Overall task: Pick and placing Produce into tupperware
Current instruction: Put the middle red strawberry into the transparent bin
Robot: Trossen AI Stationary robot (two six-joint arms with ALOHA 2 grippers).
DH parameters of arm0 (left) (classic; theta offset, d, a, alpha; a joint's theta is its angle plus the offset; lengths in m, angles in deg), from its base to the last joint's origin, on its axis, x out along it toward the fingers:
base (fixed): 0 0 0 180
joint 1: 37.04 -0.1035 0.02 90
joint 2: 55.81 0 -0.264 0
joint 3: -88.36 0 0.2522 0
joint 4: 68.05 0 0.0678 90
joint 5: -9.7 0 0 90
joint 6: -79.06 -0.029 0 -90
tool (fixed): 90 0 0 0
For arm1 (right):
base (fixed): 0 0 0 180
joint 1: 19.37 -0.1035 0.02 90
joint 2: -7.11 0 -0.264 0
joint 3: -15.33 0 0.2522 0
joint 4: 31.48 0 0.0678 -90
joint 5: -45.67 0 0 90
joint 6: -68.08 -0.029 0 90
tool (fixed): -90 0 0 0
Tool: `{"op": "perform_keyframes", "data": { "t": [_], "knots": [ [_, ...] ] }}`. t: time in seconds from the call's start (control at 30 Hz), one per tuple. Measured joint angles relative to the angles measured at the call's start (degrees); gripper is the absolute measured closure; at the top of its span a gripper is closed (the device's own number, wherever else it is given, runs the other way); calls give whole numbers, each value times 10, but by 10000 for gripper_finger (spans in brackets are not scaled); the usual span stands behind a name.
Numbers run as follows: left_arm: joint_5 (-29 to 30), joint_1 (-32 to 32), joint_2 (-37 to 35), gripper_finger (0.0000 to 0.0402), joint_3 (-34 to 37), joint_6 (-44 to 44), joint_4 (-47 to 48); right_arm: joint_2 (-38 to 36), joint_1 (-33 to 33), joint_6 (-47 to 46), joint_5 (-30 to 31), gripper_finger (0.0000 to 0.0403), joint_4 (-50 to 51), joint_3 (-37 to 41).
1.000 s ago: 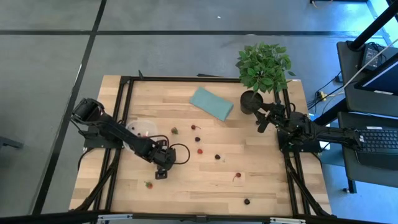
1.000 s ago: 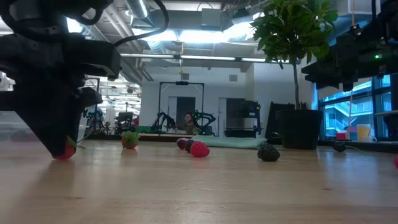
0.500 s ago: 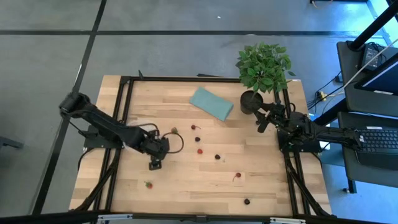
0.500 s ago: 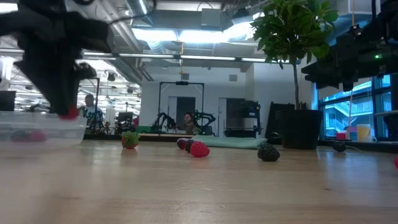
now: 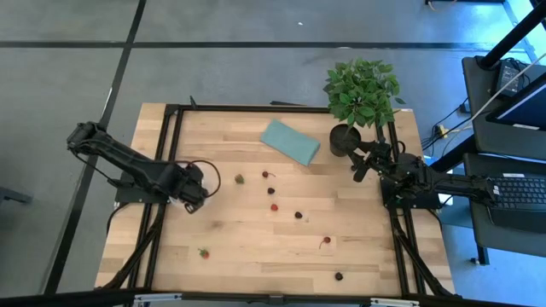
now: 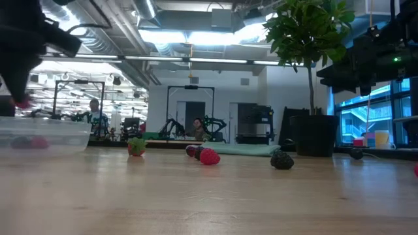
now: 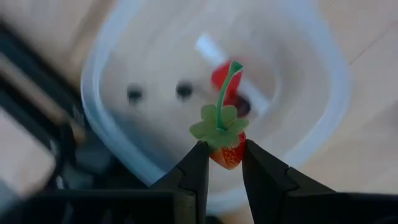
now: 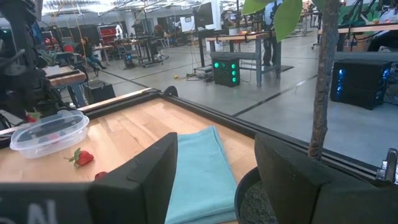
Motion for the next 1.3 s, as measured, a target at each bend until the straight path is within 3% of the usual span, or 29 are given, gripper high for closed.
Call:
{"op": "perform_keyframes", "data": {
  "t": [0.33,1.3],
  "knots": [
    [-47,0,4,325,52,64,-55,0,0,2,0,186,0,0],
    [-36,-3,4,320,52,66,-66,0,0,2,0,186,0,0]
  ]
}}
